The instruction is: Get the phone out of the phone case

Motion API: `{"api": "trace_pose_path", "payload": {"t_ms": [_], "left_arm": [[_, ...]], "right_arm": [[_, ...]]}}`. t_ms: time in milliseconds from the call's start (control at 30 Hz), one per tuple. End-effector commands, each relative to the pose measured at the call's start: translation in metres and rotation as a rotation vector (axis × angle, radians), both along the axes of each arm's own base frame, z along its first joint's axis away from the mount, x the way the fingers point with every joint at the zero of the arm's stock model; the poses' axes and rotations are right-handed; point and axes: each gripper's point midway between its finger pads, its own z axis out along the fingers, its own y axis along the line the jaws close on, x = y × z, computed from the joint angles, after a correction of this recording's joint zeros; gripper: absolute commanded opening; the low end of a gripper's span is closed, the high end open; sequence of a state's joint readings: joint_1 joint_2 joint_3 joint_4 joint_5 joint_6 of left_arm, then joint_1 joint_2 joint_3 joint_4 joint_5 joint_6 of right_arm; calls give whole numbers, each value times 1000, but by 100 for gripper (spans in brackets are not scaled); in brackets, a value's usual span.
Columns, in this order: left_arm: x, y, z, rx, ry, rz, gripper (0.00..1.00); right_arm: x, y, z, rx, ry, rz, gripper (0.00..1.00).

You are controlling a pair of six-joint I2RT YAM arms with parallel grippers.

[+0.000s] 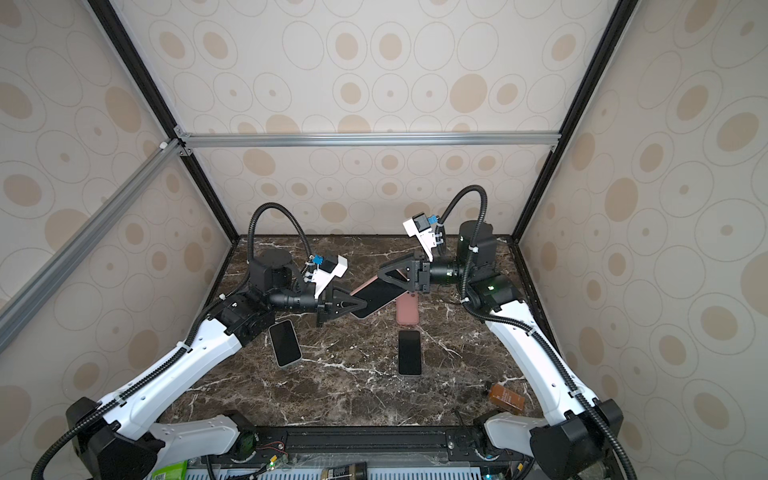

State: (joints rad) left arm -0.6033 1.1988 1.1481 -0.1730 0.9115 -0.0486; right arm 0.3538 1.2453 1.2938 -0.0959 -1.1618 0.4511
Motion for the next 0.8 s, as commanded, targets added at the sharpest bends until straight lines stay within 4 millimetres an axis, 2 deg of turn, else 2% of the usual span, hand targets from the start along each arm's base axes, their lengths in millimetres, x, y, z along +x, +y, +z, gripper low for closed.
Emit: {"api": "trace_pose_path", "payload": {"t_ms": [0, 333, 533, 667, 767], "left_arm": [[8, 6, 40, -72, -202, 74, 0], [12, 9, 40, -65, -216, 116, 0], [12, 13, 36, -44, -216, 135, 0], [12, 13, 32, -39, -205, 137, 0], [11, 13, 29, -41, -197, 133, 0]], "right_arm": [[12, 0, -13, -34, 147, -67, 36], [20, 0, -26, -52, 240, -104, 37], [24, 1, -24, -31, 262, -105, 37], [29, 1, -12, -1, 230, -125, 40], [30, 1, 5, 39, 186, -133, 49]]}}
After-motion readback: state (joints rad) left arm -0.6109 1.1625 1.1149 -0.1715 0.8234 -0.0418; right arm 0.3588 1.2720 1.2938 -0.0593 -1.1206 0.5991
